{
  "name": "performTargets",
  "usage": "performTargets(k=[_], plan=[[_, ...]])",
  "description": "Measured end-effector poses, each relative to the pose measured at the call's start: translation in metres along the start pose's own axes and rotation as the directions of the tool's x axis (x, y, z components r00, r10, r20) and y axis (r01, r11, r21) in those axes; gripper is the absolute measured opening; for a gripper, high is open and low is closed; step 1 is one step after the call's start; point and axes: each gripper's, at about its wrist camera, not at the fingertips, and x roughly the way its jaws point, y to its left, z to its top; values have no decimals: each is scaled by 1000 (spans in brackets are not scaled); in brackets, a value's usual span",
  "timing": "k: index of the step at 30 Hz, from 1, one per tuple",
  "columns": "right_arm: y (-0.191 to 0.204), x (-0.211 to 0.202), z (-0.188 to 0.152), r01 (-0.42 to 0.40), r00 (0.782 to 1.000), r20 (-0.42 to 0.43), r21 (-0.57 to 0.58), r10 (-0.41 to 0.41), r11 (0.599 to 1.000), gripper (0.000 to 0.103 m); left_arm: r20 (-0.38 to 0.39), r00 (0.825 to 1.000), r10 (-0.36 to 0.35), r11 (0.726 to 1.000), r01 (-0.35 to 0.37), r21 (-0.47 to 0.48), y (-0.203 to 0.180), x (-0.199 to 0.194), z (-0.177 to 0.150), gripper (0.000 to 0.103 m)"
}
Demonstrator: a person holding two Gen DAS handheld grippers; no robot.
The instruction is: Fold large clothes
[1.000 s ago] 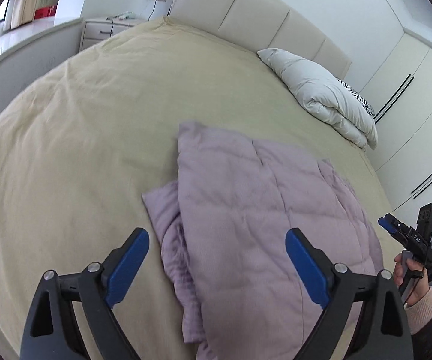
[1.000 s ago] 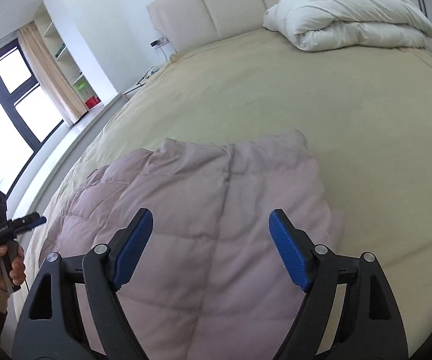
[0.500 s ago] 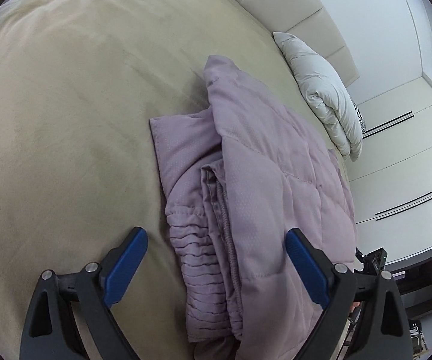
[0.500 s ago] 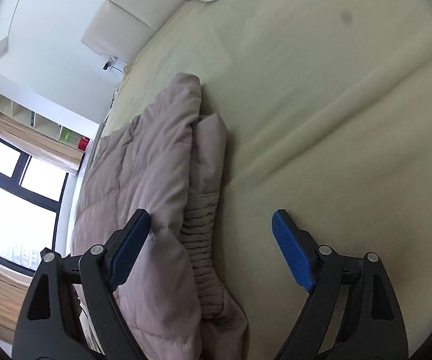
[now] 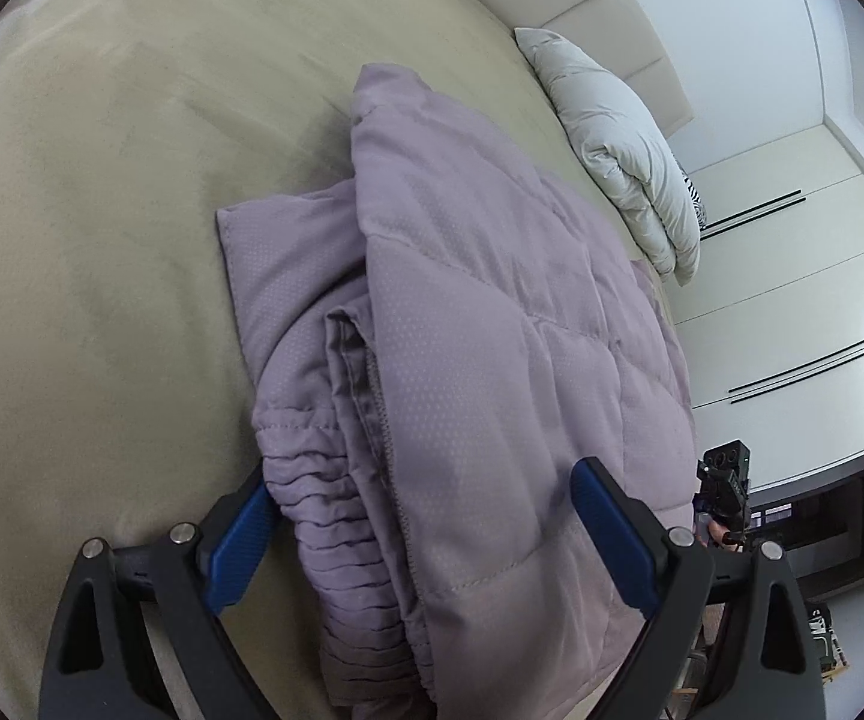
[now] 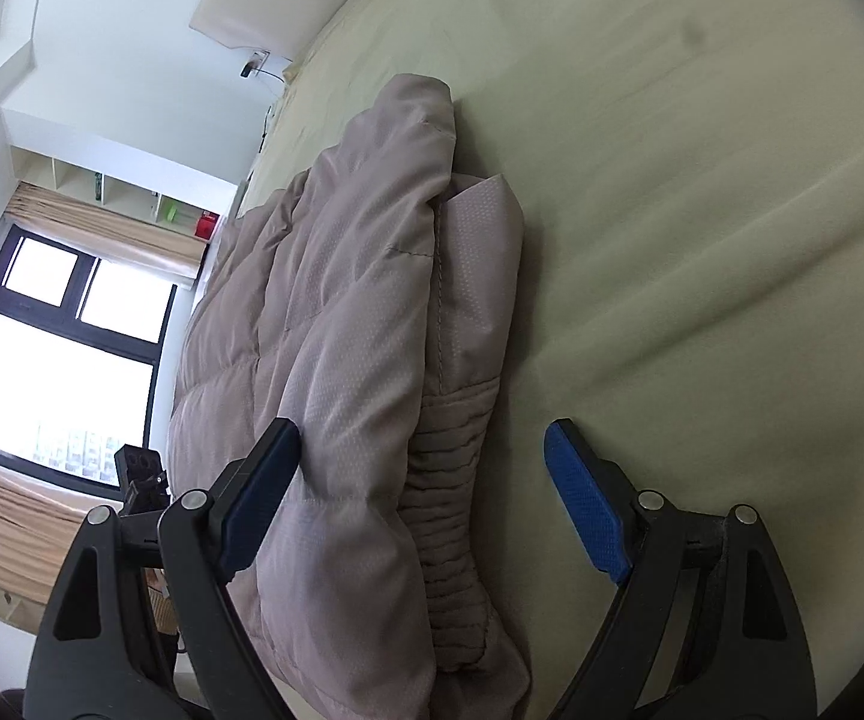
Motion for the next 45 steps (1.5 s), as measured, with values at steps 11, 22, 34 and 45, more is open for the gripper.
performTargets(k=[11,22,34,45], plan=[[39,45,11,-4,991,-130,-99,-9,995,84,-30,998,-63,997,62,-38,2,16,7,62],[89,-6,-27,35,999,19,-208,-32,978,35,22,991,-132,991,132,-10,-19,-19,-16,34],[157,-90,-148,-30,997,61,-308,51,951,31,79,977,-199,980,198,16,-20,-108,-111,34],[73,-47,-198,-105,991,81,-39,108,994,39,39,987,-156,984,159,-85,24,-75,-131,46]])
